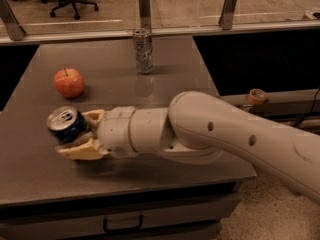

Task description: Move pepsi can near redbull can

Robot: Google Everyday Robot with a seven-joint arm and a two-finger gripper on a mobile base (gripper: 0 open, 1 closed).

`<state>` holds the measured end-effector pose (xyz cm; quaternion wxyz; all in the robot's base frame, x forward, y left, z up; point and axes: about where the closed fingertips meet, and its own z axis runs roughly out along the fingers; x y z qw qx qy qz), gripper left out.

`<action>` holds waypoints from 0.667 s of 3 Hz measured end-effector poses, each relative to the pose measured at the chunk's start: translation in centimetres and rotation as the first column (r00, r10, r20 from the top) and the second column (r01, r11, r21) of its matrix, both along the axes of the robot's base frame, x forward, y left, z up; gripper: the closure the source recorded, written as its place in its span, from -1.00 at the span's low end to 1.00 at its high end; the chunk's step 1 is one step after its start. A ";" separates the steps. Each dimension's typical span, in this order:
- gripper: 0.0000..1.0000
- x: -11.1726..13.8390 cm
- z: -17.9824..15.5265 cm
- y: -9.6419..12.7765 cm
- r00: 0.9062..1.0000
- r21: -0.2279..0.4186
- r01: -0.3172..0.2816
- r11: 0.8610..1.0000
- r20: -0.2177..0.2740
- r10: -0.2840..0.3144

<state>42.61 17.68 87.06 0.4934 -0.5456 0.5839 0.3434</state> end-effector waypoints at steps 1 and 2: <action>1.00 4.3 0.9 -6.3 0.985 -0.047 0.168 0.985 0.039 -0.166; 1.00 8.2 1.1 -10.6 0.955 -0.058 0.295 0.954 0.059 -0.292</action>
Offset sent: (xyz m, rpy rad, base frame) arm 0.1351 -0.1673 0.0097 -0.0798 -0.0595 -0.4756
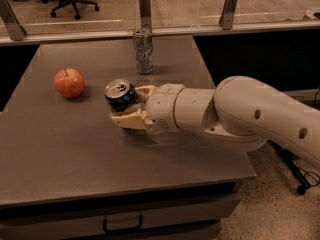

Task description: Move pepsi can near redbull can

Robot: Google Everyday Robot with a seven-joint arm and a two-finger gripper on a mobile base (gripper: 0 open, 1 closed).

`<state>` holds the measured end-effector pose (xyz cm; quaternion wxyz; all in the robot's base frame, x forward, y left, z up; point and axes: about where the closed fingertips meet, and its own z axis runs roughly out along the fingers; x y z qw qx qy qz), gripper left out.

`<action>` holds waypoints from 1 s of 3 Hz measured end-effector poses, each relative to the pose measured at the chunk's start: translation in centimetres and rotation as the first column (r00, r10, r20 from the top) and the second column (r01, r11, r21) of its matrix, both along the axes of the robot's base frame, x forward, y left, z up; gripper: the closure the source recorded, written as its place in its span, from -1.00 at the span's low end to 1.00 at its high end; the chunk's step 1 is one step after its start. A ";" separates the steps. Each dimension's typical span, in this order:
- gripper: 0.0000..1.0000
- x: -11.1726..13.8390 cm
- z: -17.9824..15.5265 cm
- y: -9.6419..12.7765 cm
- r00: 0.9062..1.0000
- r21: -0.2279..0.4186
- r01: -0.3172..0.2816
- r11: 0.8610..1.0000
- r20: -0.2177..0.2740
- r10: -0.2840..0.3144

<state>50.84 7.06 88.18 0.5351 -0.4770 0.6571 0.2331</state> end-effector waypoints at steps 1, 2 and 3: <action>1.00 3.5 -0.5 -2.6 0.995 0.027 0.097 0.995 0.006 -0.097; 1.00 7.9 -1.0 -4.9 0.986 0.063 0.165 0.984 0.015 -0.167; 1.00 11.3 -1.4 -6.2 0.979 0.088 0.201 0.976 0.013 -0.203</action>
Offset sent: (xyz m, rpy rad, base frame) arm 0.1379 -0.0826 -0.0165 0.1154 -0.0335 -0.2598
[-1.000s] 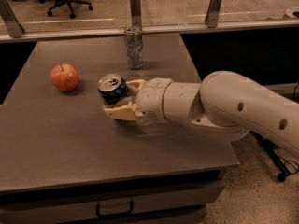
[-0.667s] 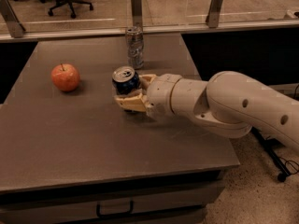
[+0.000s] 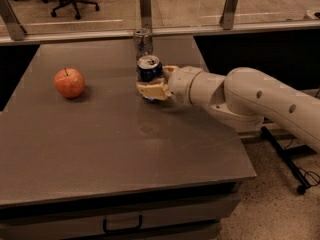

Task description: Move pepsi can near redbull can

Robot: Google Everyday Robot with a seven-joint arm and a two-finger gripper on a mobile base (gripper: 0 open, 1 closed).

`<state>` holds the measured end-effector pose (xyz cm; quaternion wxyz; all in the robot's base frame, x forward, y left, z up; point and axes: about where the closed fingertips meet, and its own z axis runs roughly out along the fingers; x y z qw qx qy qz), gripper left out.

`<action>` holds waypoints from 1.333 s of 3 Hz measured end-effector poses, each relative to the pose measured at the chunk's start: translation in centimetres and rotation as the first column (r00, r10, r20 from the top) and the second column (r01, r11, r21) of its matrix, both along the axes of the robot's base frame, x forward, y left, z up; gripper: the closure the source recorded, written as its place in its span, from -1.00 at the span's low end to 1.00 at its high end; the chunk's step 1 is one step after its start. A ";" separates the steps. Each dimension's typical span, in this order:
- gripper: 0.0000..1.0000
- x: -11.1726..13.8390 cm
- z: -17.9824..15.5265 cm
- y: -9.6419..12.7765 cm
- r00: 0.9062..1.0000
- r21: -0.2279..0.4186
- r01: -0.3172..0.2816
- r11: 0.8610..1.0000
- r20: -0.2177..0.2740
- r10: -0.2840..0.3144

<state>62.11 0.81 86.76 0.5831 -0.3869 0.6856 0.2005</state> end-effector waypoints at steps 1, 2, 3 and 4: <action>1.00 2.7 0.3 -1.0 0.999 0.013 0.034 0.999 0.008 -0.034; 0.71 3.9 -0.3 -1.4 0.998 0.022 0.060 0.998 -0.019 -0.059; 0.21 3.9 -0.3 -1.4 0.998 0.024 0.063 0.998 -0.024 -0.063; -0.25 3.9 -0.2 -1.4 0.998 0.024 0.063 0.998 -0.024 -0.063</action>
Offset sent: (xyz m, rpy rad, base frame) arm 0.0522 -0.0238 -0.0153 0.0372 0.0714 -0.1026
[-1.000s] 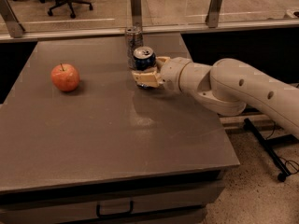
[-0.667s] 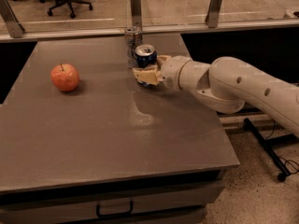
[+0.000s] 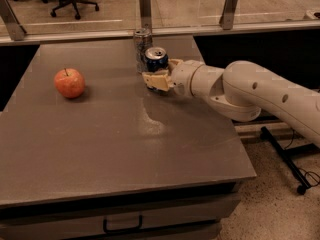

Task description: Move pepsi can near redbull can

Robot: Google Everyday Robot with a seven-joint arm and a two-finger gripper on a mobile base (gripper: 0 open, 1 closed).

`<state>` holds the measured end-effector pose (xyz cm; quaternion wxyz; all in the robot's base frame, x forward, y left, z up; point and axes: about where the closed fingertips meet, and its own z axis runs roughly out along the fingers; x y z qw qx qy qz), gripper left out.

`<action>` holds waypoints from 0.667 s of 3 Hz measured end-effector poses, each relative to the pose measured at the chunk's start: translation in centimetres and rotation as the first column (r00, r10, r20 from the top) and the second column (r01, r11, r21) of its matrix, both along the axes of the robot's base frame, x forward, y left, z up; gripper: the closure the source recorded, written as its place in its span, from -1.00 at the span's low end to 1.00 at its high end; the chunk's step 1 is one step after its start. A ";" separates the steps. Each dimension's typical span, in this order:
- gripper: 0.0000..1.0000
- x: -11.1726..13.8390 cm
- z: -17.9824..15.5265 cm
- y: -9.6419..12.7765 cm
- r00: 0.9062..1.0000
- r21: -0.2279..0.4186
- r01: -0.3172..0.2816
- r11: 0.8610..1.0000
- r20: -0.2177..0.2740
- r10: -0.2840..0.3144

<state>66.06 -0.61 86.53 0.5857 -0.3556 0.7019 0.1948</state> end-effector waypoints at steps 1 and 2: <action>-0.69 0.0 0.0 0.0 1.000 0.000 0.000 1.000 0.000 0.000; -1.00 -0.6 -0.8 0.2 0.999 0.007 0.031 0.999 -0.033 -0.031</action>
Offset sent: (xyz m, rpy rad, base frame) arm -0.0143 0.0006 -0.0227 0.0196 0.0832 -0.0852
